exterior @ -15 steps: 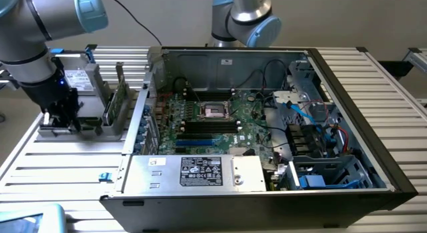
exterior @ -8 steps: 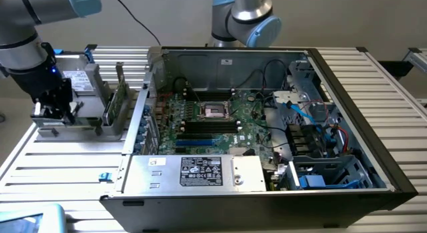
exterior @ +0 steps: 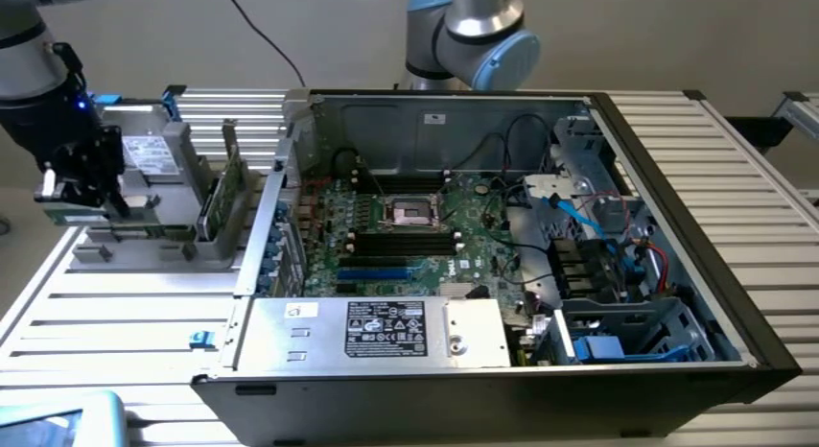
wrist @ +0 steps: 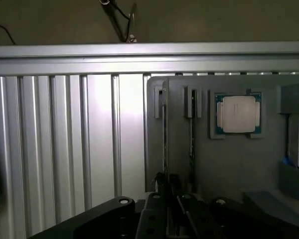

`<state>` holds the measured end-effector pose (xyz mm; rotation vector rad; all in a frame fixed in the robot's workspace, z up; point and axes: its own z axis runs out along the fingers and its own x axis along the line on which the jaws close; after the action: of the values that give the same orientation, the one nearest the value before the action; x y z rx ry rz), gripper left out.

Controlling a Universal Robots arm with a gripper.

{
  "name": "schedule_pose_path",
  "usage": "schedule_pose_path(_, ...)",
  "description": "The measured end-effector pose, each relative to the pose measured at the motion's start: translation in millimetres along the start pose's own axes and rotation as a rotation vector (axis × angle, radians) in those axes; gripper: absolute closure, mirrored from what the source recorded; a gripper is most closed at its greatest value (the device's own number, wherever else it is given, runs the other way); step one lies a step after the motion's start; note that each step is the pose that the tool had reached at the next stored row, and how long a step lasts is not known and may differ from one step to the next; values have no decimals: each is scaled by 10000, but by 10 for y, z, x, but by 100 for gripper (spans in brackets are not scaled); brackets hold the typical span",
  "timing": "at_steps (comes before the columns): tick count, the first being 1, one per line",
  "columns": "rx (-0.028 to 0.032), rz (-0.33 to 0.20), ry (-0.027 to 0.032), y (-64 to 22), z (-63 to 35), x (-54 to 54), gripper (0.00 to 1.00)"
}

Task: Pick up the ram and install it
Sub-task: 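Pick up the ram and move it above insertion slot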

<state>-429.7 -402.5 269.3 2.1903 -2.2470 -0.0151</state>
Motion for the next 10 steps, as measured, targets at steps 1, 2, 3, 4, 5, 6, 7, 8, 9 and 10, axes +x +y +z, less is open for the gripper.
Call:
schedule_pose_path(1, -3, -1, 1, 1, -46, 0, 86)
schedule_pose_path(2, -1, -1, 0, 2, -94, 0, 86)
schedule_pose_path(3, 0, -1, -1, 3, -139, 0, 86)
schedule_pose_path(4, -1, -1, 0, 3, -184, -1, 86)
schedule_pose_path(5, 0, 0, -1, 4, -229, -1, 86)
schedule_pose_path(6, 0, 0, 0, 4, -274, -1, 86)
schedule_pose_path(7, -2, 0, 1, 5, -319, -1, 86)
schedule_pose_path(8, 0, 0, 0, 0, -364, -2, 86)
schedule_pose_path(9, 0, 0, -1, -14, -412, -2, 86)
schedule_pose_path(10, -2, 0, 1, -39, -457, -1, 86)
